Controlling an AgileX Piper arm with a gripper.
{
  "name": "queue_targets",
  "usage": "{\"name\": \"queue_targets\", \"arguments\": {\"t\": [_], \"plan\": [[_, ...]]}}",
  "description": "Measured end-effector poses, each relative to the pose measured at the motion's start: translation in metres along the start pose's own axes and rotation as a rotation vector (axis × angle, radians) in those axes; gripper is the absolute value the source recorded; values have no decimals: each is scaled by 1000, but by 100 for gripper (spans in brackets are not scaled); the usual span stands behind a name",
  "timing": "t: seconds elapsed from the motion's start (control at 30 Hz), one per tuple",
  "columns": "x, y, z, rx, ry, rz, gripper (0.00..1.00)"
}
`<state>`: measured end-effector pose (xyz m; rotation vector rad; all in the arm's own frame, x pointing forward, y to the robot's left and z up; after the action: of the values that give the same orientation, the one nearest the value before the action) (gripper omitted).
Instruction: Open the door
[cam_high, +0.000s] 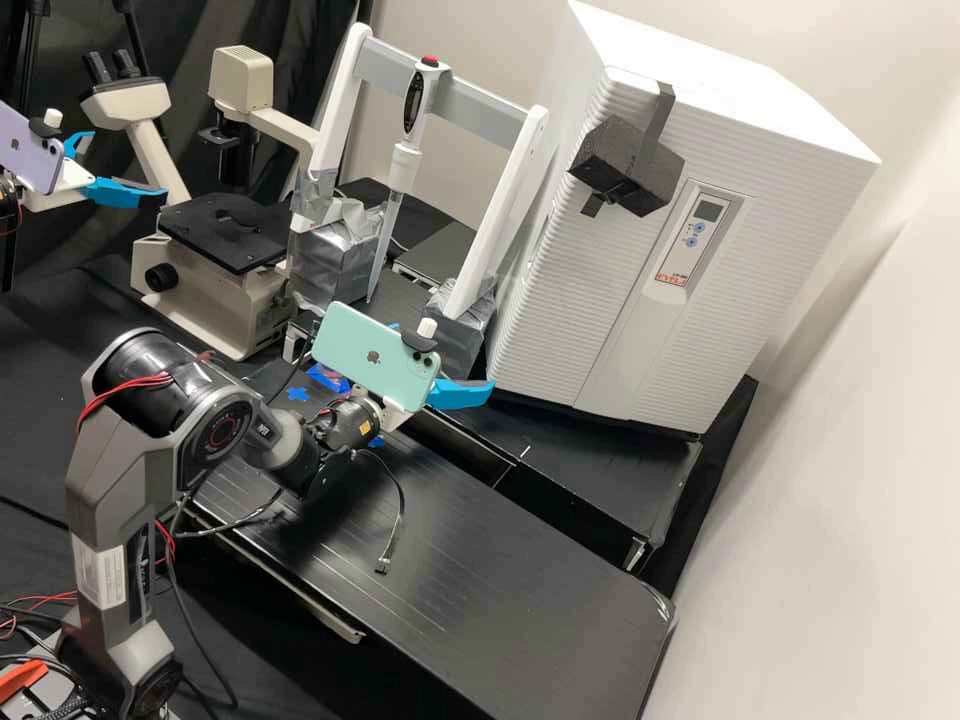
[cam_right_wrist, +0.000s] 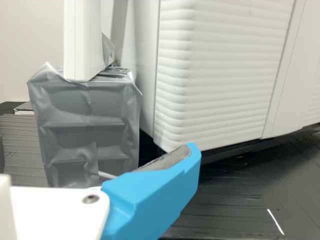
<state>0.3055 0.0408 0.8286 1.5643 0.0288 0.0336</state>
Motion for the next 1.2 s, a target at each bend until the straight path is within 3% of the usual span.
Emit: {"name": "queue_targets", "arguments": {"t": [0.3, 0.43, 0.7, 0.77, 0.93, 1.1, 1.2], "plan": [[0, 0, 0, 0, 0, 0, 100], [-6, 10, 8, -5, -15, 21, 100], [-26, 66, 14, 121, -15, 205, 100], [-27, 80, 8, 134, 7, 246, 100], [-22, 107, -16, 115, 65, 303, 100], [-11, 119, -37, 123, 87, 296, 100], [-3, 121, -47, 118, 58, 283, 100]]}}
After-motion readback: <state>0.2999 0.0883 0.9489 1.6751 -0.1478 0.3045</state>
